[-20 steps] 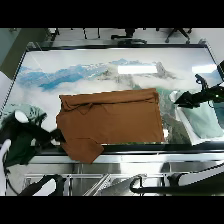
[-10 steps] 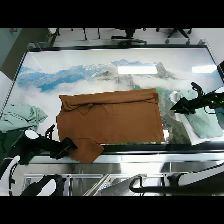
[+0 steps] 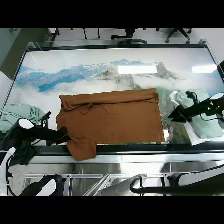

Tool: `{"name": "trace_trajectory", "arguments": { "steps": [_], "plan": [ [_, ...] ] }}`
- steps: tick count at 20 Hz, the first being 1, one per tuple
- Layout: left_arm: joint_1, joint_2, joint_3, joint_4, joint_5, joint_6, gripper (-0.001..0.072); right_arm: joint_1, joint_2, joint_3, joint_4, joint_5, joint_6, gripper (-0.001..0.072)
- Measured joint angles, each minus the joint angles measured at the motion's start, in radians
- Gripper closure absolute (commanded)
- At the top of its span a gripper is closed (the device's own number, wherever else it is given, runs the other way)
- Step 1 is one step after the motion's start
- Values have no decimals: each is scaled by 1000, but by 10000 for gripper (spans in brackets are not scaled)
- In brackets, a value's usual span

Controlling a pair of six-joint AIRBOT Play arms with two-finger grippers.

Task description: Fold the shirts.

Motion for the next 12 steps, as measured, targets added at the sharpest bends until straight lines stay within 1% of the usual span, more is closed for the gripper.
{"name": "trace_trajectory", "arguments": {
  "steps": [7,8,9,10,11,12],
  "plan": [
    [11,62,69,0,-34,36,693,45,76,-262,13,-39,0,329],
    [13,65,71,0,-36,40,693,57,81,-291,18,-46,-1,385],
    [14,67,73,0,-38,43,693,71,84,-315,23,-57,-6,509],
    [16,69,74,-1,-40,47,693,88,86,-336,27,-70,-12,593],
    [16,70,75,-2,-43,47,693,104,89,-349,33,-80,-21,656],
    [16,71,76,-2,-45,48,693,119,97,-357,40,-96,-28,698]
  ]
}}
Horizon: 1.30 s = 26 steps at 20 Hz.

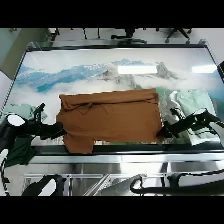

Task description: Fold the shirts.

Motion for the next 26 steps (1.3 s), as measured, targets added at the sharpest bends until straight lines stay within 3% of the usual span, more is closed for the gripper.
{"name": "trace_trajectory", "arguments": {
  "steps": [6,11,14,19,26],
  "plan": [
    [1,7,55,23,-97,6,694,6,144,21,60,13,11,698],
    [1,74,43,100,-190,-37,695,-71,315,35,-98,43,146,699],
    [-7,73,56,131,-193,-47,695,-86,355,37,-84,30,159,698],
    [-74,-90,260,152,-121,-55,695,-58,306,71,131,-141,27,698],
    [-153,-470,676,160,-7,-41,693,60,19,272,270,-371,-106,697]
  ]
}}
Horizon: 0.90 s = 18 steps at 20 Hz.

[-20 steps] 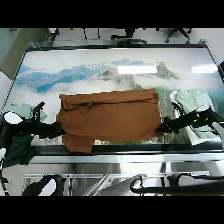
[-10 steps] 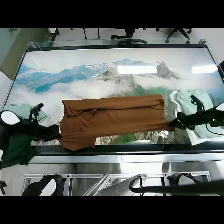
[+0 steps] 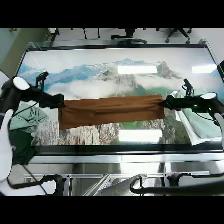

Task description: Fold the shirts.

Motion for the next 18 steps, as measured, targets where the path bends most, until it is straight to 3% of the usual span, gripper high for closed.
{"name": "trace_trajectory", "arguments": {
  "steps": [1,2,3,4,5,7,13,17,18],
  "plan": [
    [-5,-47,42,0,12,3,689,6,-39,33,4,-12,-8,687],
    [-8,-96,84,0,22,5,683,11,-71,63,9,-20,-15,580],
    [-11,-142,122,1,24,7,388,14,-95,89,10,-31,-21,322],
    [-13,-183,160,3,21,10,17,16,-111,114,2,-37,-24,239],
    [-14,-217,193,2,9,10,28,17,-122,138,-15,-37,-27,238],
    [-15,-277,264,1,-26,10,29,14,-131,191,-74,-35,-24,61],
    [-23,-342,409,-9,-145,4,29,-5,-163,256,-204,45,69,62],
    [-26,-349,467,-82,-186,2,31,-6,-212,264,-160,113,73,72],
    [-29,-350,476,-110,-193,2,57,-6,-224,266,-139,126,72,187]
  ]
}}
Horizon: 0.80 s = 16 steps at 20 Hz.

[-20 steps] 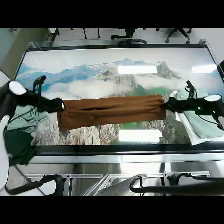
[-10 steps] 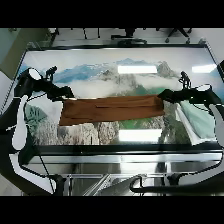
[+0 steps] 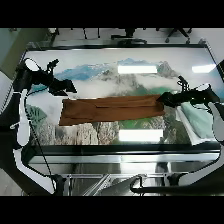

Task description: Fold the shirts.

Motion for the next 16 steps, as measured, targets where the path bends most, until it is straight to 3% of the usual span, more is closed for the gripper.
{"name": "trace_trajectory", "arguments": {
  "steps": [2,4,5,6,7,12,16],
  "plan": [
    [-10,-1,11,-47,-2,0,57,0,-26,0,21,15,-3,379],
    [-31,-1,16,-76,-2,0,58,0,-50,1,30,20,-7,697],
    [-44,-2,17,-87,3,0,186,0,-61,0,45,29,-11,698],
    [-63,-2,18,-96,8,-4,557,0,-64,1,53,34,-26,699],
    [-85,-3,18,-104,16,-3,693,0,-66,1,68,41,-34,699],
    [-254,-49,19,-121,108,12,693,-6,22,64,125,146,-49,700],
    [-441,-161,22,-127,250,15,693,-19,135,188,142,302,32,699]
  ]
}}
